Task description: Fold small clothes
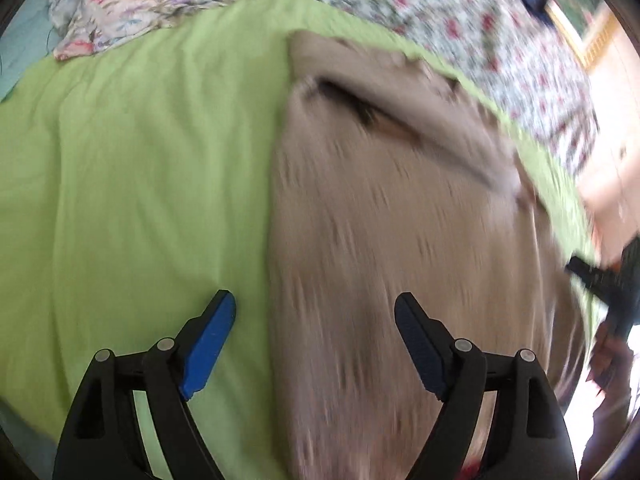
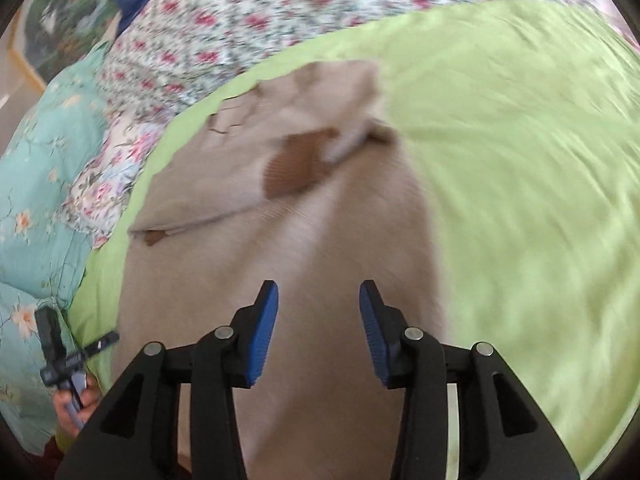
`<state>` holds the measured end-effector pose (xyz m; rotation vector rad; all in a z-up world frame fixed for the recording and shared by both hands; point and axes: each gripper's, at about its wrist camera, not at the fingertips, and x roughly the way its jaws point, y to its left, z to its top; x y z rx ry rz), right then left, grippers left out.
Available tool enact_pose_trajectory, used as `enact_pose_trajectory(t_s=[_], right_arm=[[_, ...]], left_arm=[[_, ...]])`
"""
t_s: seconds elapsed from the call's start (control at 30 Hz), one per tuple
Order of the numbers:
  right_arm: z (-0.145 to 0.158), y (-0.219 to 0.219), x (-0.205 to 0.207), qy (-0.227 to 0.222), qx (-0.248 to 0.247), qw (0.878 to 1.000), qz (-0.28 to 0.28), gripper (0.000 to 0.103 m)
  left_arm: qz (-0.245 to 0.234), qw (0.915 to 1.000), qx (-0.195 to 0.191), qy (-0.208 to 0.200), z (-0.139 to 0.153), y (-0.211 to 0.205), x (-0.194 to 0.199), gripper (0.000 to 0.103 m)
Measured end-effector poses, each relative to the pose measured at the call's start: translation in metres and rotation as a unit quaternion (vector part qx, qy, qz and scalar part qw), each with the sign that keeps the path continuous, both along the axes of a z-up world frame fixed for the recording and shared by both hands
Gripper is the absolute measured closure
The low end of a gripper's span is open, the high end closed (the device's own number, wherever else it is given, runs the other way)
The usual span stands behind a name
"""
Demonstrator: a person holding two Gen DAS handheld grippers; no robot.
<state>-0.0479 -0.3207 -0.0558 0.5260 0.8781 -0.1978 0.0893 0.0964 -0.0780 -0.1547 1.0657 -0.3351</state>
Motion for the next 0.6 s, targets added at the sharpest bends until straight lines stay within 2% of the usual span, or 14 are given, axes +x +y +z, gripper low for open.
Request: enact_pose_trajectory(t_s=[0.07,0.17,0.27,0.43,0.6], right_arm=[[0.001,-0.004,-0.022,0.004,-0.001,1.000,-0.008,0.058],[0.000,-0.007,-0.051,0.012,0.009,1.000,-0.002,0.055],[-0.004,-0.004,-0.077,0.031,0.004,0.999,0.009,0.051],[-0.010,0.003,-0.105,0.044,0.040,0.995,0.074,0.049],[-0.015,0.016,-0.119,0.044,0.074,0.987,0.136,0.047]], left_arm=[[-0.034,0.9994,0.004,0.002,0.000,-0.004,-0.025,0.019],[-0.083,0.9963,-0.019,0.011,-0.007,-0.001,-0.060,0.016],[-0.121,0.9925,-0.017,0.007,-0.012,-0.001,-0.088,0.015],[-0.165,0.9814,-0.091,0.036,-0.023,0.003,-0.107,0.015],[-0.161,0.9753,-0.145,0.044,-0.024,0.015,-0.105,0.016]])
